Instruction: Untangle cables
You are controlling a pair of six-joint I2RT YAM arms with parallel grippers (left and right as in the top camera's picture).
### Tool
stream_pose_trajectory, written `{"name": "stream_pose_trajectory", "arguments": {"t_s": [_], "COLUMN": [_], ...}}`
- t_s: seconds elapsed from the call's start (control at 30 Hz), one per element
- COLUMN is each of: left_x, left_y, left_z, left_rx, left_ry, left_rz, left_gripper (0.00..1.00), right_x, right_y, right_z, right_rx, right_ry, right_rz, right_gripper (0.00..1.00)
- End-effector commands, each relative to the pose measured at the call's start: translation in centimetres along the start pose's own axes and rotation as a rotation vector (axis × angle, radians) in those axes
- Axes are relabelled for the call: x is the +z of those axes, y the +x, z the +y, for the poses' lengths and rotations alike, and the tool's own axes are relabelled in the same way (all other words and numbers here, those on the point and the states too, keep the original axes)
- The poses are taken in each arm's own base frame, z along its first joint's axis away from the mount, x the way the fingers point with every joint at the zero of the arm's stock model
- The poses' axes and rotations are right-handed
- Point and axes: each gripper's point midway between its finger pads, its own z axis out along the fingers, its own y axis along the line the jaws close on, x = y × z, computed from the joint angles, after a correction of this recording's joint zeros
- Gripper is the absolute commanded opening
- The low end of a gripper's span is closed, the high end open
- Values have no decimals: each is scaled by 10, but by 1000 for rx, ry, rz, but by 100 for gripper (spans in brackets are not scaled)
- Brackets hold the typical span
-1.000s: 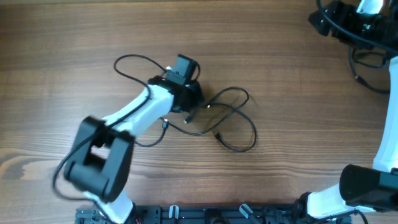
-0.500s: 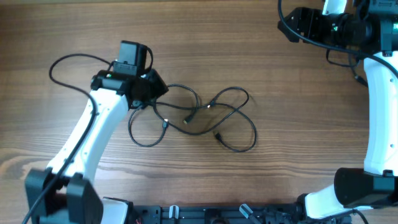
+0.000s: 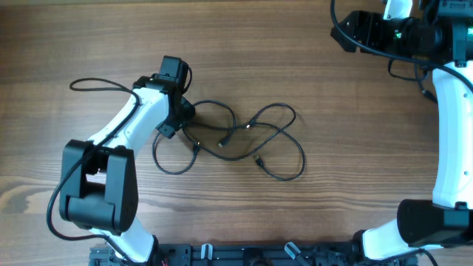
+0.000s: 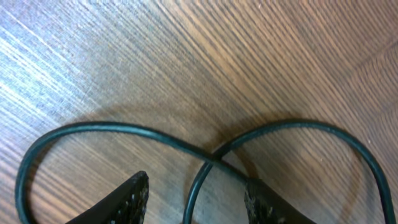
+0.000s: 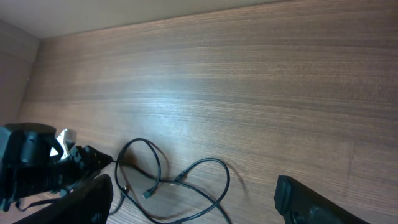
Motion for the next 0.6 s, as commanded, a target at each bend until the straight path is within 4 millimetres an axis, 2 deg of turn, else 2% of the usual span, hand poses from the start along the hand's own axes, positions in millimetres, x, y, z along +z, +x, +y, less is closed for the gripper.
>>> {"name": "stream_pose_trajectory", "arguments": {"t_s": [0.0,0.17,0.37,0.53,0.57], "left_x": [7,10,25,27,27], "left_y": [-6,-8,-4,-10,-12], "left_z": [4,5,9,8,8], "left_rx": [-32,-32,-26,-28,-28], "left_ry": [-23,-33,-73,-73,-74], "left_rz": [-27,-38,-18,-49,-62], "left_gripper": [52,51,47,30,22], "right_x": [6,6,6,6,6], "right_y": [2,2,1,1,1], "right_z": [-7,-7,-7,-7,-7], "right_rx": [-14,-14,-14,-14,-14], "right_ry": [22,22,22,22,22], "right_rz": [14,14,13,13,13], "right_gripper": [86,86,85,86,85]}}
